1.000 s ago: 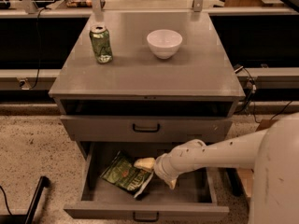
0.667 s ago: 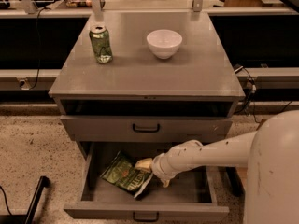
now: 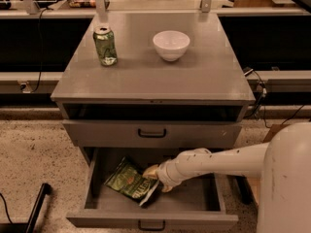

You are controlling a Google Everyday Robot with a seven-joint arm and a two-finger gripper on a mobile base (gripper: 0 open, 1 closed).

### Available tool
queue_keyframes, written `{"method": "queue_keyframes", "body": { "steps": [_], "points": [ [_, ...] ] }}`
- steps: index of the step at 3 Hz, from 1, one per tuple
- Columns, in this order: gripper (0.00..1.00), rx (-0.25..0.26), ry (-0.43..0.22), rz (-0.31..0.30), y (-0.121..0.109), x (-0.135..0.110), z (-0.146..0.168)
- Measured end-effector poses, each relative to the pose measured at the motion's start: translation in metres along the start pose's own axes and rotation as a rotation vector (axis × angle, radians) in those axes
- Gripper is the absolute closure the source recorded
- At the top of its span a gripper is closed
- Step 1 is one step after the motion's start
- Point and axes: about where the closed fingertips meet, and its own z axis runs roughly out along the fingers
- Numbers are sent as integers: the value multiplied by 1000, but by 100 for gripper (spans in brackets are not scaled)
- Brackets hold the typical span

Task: Pick green jalapeno chip bag from middle drawer and place on counter

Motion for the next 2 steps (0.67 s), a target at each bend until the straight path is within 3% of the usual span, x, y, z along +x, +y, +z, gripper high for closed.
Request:
{"method": "queue_keyframes", "body": {
  "steps": [2],
  "points": [
    [48, 4, -28, 8, 4, -2, 11]
  ]
}}
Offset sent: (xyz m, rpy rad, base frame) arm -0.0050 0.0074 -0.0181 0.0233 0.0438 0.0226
